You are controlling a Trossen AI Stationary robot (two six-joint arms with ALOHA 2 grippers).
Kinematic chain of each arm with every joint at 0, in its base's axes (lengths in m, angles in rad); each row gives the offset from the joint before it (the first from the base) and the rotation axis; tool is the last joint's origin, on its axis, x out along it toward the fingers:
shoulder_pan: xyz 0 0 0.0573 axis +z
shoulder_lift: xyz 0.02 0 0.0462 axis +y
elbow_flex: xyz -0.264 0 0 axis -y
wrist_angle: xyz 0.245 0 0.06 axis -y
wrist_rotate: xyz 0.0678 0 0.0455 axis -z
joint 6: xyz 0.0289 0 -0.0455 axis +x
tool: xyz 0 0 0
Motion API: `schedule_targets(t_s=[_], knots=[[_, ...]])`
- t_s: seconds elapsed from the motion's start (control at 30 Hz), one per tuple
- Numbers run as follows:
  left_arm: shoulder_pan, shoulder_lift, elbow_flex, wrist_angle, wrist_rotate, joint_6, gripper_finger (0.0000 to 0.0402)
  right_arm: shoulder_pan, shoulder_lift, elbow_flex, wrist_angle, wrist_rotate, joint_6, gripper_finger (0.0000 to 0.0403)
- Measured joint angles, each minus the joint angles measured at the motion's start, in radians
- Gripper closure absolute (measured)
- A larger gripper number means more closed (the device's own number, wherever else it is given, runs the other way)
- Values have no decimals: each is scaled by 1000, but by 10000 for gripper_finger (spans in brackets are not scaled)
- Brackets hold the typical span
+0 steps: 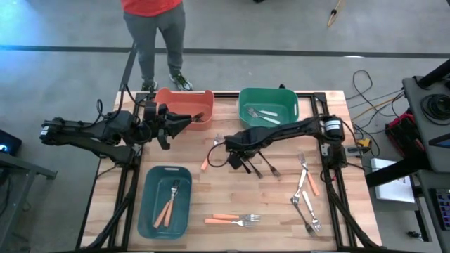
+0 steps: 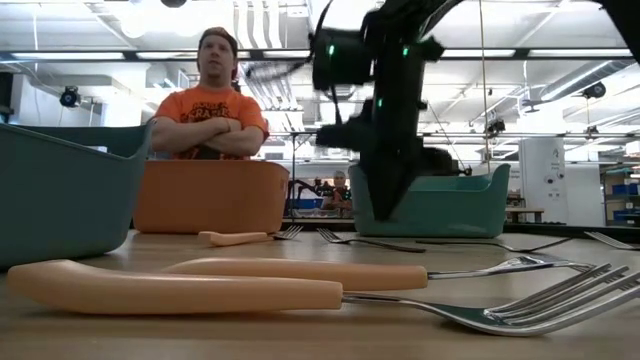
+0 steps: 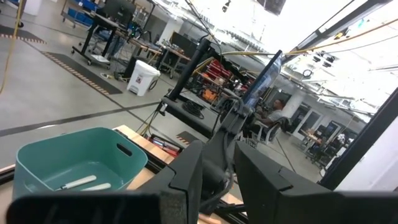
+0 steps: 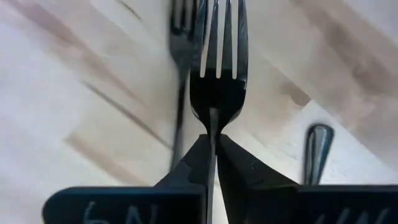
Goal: Sort silverware by color (type)
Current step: Put the black fork into the orange bin
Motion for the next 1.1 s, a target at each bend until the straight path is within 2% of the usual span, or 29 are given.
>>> schedule_targets(t_s=[0.2,0.4,0.63,0.87,1.1], knots=[[0,7,0,-7,1,-19,324,13,-141,1,30,38,-28,393],[0,49,0,-16,37,-34,320,26,-325,1,195,126,-149,394],[0,104,0,18,86,-14,260,32,-492,1,490,186,-378,394],[0,164,0,126,91,12,193,39,-548,1,688,143,-568,394],[5,278,0,327,91,45,176,39,-526,1,778,65,-607,394]])
